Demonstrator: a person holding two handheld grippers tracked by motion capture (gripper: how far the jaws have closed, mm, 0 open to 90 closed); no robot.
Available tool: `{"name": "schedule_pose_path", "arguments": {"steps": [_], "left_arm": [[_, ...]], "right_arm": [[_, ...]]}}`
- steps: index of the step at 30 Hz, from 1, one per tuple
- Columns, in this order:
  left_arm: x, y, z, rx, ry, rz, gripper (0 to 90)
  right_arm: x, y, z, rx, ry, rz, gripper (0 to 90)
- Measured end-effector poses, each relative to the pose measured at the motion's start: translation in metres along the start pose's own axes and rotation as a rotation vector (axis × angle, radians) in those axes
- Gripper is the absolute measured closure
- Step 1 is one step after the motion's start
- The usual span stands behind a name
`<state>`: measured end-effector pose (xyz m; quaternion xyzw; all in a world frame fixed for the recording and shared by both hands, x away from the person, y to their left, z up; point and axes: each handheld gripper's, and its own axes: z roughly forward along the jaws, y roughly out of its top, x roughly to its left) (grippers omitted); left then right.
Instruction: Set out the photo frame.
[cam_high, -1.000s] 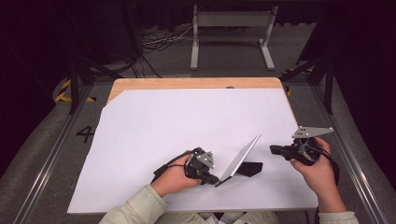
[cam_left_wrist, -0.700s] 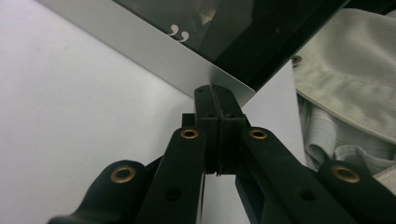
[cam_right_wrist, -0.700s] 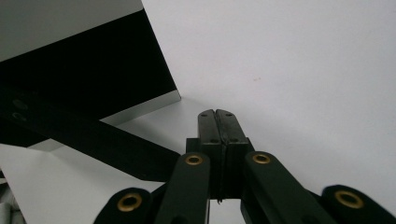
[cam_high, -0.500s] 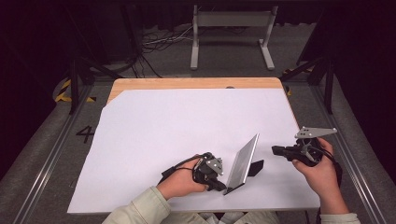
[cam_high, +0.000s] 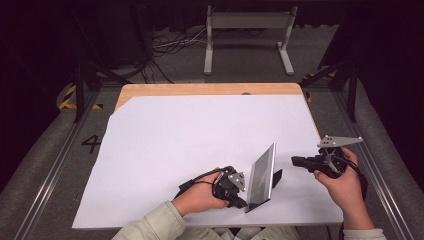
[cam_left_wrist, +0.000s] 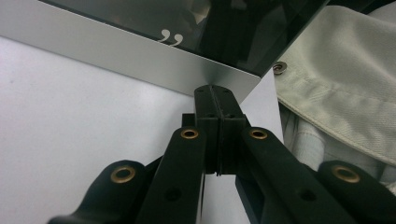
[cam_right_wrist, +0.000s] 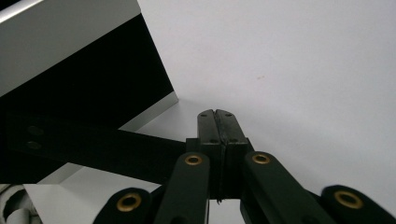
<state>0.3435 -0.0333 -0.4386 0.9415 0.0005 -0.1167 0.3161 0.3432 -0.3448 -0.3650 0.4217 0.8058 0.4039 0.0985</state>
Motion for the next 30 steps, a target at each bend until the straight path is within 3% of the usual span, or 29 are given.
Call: {"name": "schedule_pose_path", "arguments": {"steps": [15,25,30], "left_arm": [[-0.005,0.016,0.014,0.013,-0.033,0.037,90.0],[-0.009,0.030,0.027,0.004,-0.038,0.053,90.0],[-0.009,0.034,0.029,-0.010,-0.017,0.060,90.0]], "right_arm": [[0.000,-0.003,-0.008,-0.010,-0.001,0.034,90.0],[-0.001,-0.002,-0.011,-0.031,0.010,0.049,90.0],[-0.001,-0.002,-0.011,-0.034,0.012,0.053,89.5]]}}
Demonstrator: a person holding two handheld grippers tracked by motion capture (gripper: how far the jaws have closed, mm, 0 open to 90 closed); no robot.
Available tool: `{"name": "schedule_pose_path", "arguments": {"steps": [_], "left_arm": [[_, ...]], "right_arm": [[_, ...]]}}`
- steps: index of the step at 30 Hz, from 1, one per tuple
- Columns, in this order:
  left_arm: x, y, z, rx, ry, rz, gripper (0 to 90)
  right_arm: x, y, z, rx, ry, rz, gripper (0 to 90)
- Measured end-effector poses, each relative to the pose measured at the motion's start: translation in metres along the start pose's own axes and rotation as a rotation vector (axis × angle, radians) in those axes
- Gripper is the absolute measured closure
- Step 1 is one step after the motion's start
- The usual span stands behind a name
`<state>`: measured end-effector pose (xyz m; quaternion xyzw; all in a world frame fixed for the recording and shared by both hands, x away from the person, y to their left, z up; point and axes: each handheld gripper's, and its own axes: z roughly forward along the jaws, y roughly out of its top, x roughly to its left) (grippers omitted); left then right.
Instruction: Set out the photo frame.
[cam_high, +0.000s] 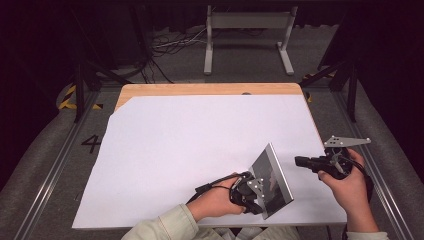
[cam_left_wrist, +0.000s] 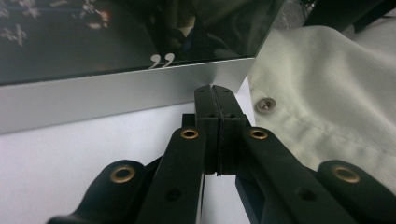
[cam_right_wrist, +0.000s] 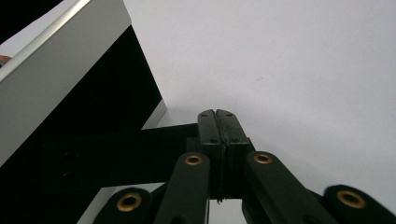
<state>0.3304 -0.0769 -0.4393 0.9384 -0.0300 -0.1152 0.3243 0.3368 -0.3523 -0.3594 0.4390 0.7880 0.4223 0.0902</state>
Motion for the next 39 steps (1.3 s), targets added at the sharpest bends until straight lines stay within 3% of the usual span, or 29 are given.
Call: {"name": "schedule_pose_path", "arguments": {"steps": [5,13,24,32,39], "left_arm": [[0.000,0.000,0.001,-0.026,0.036,-0.013,90.0],[-0.001,-0.004,-0.003,-0.032,0.045,-0.030,85.2],[0.005,-0.023,-0.039,-0.086,0.094,-0.114,77.4],[0.008,-0.030,-0.055,-0.120,0.130,-0.133,75.5],[0.013,-0.037,-0.071,-0.154,0.168,-0.160,73.2]], "right_arm": [[0.000,0.000,-0.002,-0.013,-0.003,-0.001,87.1],[0.000,0.001,-0.002,-0.028,-0.005,-0.003,80.9],[0.004,0.003,0.001,-0.094,-0.019,-0.046,73.2],[0.006,0.005,0.001,-0.101,-0.056,-0.062,66.3],[0.002,0.006,-0.004,-0.071,-0.006,0.015,66.6]]}}
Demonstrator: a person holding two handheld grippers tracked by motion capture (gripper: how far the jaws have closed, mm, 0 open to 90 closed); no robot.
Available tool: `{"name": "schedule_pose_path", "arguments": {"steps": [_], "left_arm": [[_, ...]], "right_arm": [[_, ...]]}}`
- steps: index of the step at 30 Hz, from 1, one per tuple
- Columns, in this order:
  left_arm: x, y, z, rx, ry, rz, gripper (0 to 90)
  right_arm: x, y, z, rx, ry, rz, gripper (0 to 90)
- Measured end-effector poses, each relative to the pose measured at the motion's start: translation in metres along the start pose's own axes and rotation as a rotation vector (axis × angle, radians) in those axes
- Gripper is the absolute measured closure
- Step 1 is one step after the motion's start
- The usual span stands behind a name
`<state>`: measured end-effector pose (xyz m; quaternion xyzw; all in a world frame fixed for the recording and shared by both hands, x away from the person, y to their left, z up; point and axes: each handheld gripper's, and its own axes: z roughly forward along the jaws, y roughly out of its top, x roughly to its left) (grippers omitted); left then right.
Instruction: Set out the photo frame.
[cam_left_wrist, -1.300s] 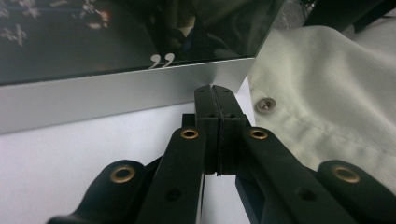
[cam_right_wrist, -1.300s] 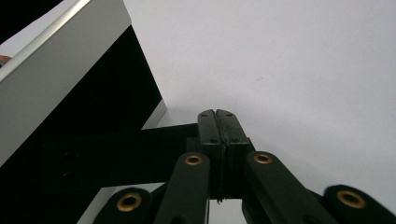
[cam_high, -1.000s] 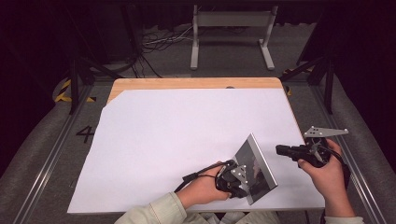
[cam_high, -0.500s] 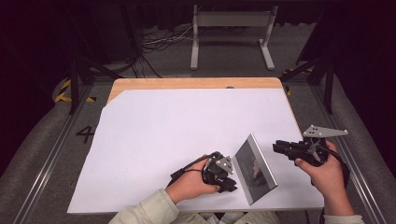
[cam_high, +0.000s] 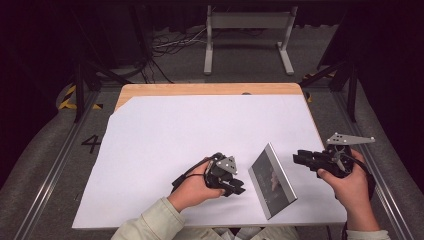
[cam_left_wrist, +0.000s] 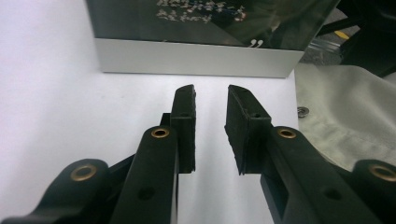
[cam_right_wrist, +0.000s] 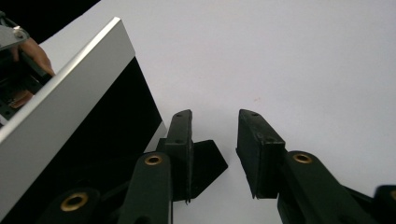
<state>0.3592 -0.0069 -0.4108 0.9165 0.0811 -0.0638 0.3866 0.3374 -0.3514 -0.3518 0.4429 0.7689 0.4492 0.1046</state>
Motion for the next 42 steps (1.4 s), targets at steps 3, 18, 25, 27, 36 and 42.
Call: {"name": "schedule_pose_path", "arguments": {"steps": [3,18,25,27,36,42], "left_arm": [[0.003,-0.002,-0.006,-0.006,0.015,-0.008,72.5],[0.017,-0.035,-0.041,-0.043,0.107,-0.085,68.5],[0.022,-0.050,-0.053,-0.061,0.148,-0.120,65.5],[0.023,-0.054,-0.056,-0.071,0.160,-0.131,64.9],[0.028,-0.066,-0.065,-0.070,0.198,-0.173,60.8],[0.029,-0.071,-0.069,-0.071,0.220,-0.187,60.3]], "right_arm": [[0.000,0.001,-0.002,-0.001,0.007,0.014,66.9],[0.015,0.010,-0.008,-0.005,0.023,0.030,61.0],[0.019,0.015,-0.010,0.009,0.036,0.073,61.2],[0.018,0.016,-0.011,0.018,0.040,0.092,61.9],[0.022,0.029,-0.015,0.093,0.046,0.149,63.7],[0.028,0.038,-0.017,0.125,0.038,0.159,64.0]]}}
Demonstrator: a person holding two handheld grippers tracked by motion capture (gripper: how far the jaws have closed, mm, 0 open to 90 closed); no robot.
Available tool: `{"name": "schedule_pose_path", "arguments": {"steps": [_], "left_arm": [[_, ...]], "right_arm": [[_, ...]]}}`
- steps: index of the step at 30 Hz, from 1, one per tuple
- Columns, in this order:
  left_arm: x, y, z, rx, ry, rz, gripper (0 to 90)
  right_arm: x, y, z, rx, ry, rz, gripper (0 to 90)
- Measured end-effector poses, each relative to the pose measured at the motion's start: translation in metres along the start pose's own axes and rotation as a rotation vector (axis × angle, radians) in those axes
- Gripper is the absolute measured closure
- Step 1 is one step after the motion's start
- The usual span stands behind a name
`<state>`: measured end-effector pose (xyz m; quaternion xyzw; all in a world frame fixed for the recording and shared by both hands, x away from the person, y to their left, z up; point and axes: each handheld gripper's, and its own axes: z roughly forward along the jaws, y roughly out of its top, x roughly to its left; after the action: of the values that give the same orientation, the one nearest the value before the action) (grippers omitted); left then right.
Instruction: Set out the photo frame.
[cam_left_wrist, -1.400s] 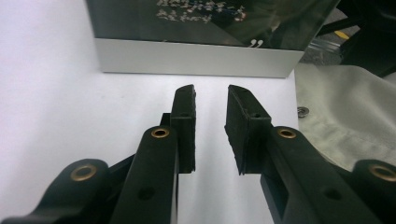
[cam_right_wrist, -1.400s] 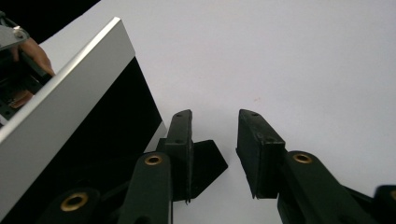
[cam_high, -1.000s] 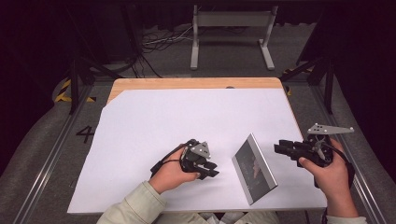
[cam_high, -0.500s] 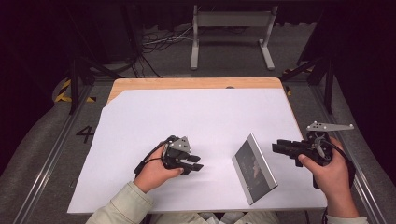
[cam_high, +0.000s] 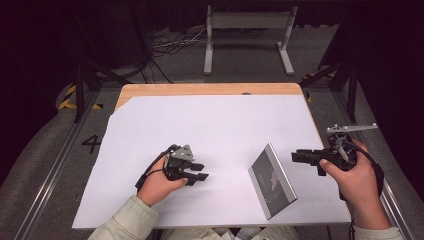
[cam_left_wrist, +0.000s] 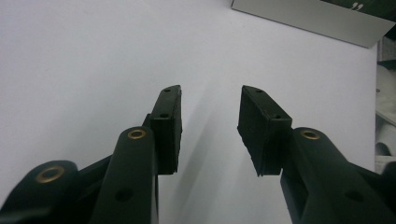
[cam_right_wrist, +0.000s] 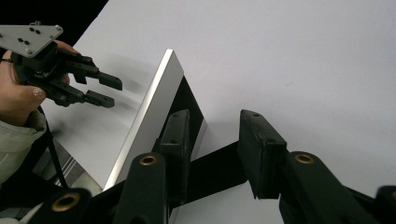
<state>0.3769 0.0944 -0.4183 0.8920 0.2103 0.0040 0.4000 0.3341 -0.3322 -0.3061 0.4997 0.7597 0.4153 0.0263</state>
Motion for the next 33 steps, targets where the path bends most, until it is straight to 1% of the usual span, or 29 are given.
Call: {"name": "schedule_pose_path", "arguments": {"steps": [2,3,5,8,11,15,18,24,32,33], "left_arm": [[0.002,-0.002,-0.003,-0.002,0.004,-0.005,60.1],[0.003,-0.003,-0.004,-0.007,0.009,-0.017,59.8],[0.004,-0.005,-0.006,-0.008,0.016,-0.016,59.0],[0.007,-0.007,-0.008,-0.007,0.021,-0.028,57.9],[0.008,-0.007,-0.009,-0.014,0.027,-0.046,57.1],[0.010,-0.008,-0.010,-0.013,0.035,-0.062,55.4],[0.011,-0.008,-0.010,-0.015,0.043,-0.065,53.9],[0.012,-0.010,-0.011,-0.008,0.040,-0.068,53.4],[0.011,-0.011,-0.010,-0.008,0.036,-0.073,53.0],[0.012,-0.011,-0.010,-0.007,0.037,-0.069,53.1]], "right_arm": [[0.002,0.002,0.001,0.012,-0.008,0.007,64.0],[0.002,0.003,0.001,0.017,-0.009,0.008,64.0],[0.004,0.005,0.001,0.023,-0.012,0.008,64.0],[0.006,0.008,0.001,0.036,-0.020,0.009,64.0],[0.008,0.011,0.001,0.048,-0.032,0.011,64.0],[0.013,0.015,0.001,0.066,-0.024,0.011,63.3],[0.017,0.017,0.002,0.076,-0.012,0.003,61.3],[0.024,0.019,0.002,0.087,-0.007,-0.007,60.8],[0.035,0.018,0.007,0.116,0.003,-0.021,56.8],[0.036,0.018,0.007,0.118,0.005,-0.021,56.4]]}}
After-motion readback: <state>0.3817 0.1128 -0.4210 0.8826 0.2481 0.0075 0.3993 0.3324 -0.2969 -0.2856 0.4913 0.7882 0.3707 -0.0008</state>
